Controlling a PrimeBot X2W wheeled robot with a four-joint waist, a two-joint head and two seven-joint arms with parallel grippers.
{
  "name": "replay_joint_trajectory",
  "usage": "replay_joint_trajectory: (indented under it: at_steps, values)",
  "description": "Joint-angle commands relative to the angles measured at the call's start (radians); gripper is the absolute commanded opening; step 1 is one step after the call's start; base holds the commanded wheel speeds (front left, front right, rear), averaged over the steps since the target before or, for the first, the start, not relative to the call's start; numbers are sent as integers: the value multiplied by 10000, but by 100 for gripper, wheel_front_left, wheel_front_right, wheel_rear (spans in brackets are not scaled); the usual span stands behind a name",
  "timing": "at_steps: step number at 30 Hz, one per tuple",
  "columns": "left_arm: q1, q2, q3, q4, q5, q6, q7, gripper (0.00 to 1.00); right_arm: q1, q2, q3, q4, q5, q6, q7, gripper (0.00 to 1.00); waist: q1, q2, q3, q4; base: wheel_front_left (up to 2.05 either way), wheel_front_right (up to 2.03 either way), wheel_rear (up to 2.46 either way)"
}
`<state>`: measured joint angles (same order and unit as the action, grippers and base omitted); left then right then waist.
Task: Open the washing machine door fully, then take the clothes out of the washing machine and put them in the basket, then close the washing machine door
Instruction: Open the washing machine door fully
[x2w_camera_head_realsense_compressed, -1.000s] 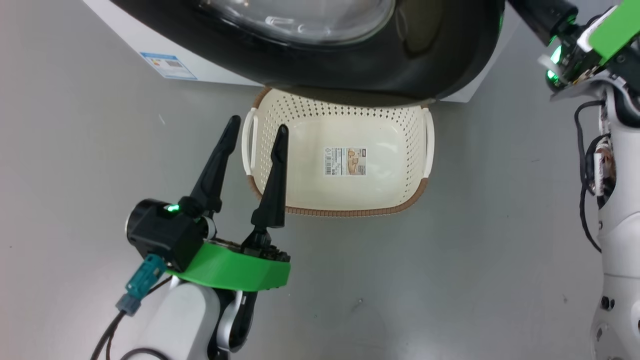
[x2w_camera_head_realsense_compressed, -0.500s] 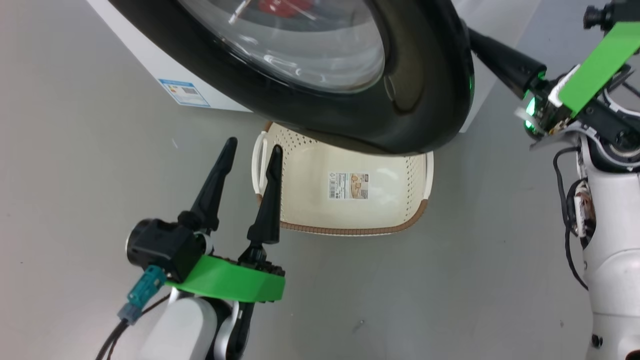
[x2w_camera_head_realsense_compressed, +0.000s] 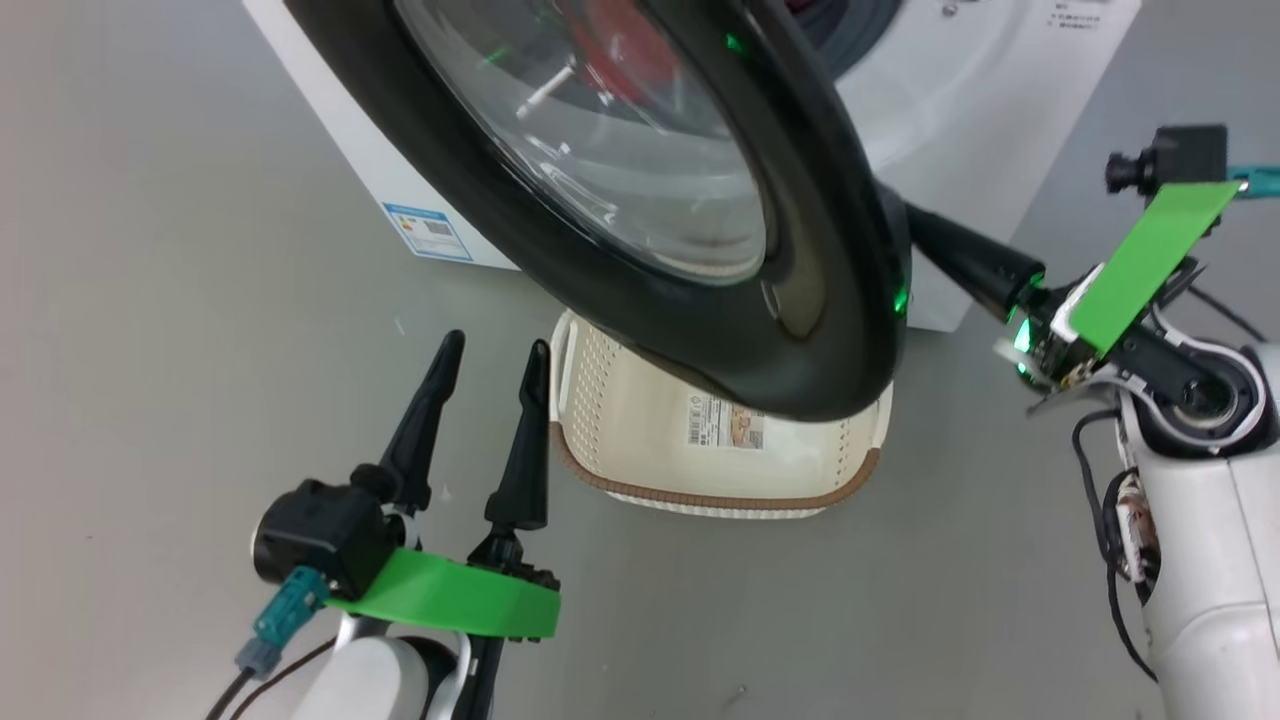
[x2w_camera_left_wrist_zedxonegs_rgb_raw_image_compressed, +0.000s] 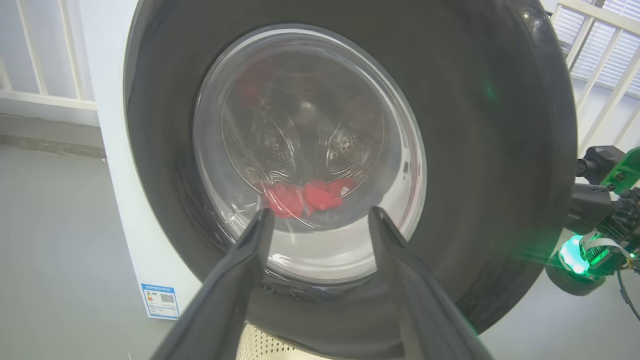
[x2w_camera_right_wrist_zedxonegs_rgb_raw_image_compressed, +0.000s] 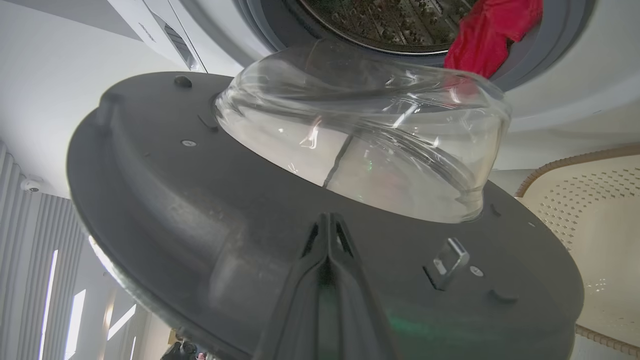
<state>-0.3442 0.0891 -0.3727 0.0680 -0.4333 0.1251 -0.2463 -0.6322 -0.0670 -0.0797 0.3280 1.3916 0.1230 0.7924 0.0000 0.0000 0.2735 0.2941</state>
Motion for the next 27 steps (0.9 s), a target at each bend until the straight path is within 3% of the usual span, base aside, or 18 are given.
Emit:
replay_joint_trajectory:
  at_steps: [1, 27]
  values:
    - [115, 296, 381, -305, -33, 132, 21, 100, 236, 168, 355, -430, 179, 77, 32, 0, 0, 0, -299, 254, 0, 0, 0]
    - [1009, 537, 384, -606, -300, 449, 240, 100, 2422, 168, 2072, -1625, 899, 77, -88, 0, 0, 0, -1427, 1732, 0, 0, 0]
